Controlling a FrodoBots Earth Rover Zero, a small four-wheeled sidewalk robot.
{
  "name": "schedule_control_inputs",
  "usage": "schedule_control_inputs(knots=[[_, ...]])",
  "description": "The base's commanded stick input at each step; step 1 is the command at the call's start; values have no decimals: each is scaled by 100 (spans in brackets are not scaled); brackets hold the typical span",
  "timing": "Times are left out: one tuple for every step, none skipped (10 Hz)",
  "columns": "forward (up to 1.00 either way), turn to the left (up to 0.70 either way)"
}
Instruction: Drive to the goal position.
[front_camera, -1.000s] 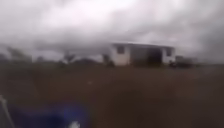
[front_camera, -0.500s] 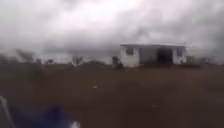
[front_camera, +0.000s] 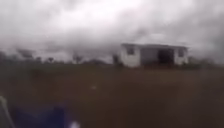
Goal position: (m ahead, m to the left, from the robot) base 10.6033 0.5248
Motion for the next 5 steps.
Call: schedule_control_inputs(knots=[[70,0],[70,0],[70,0],[70,0],[70,0]])
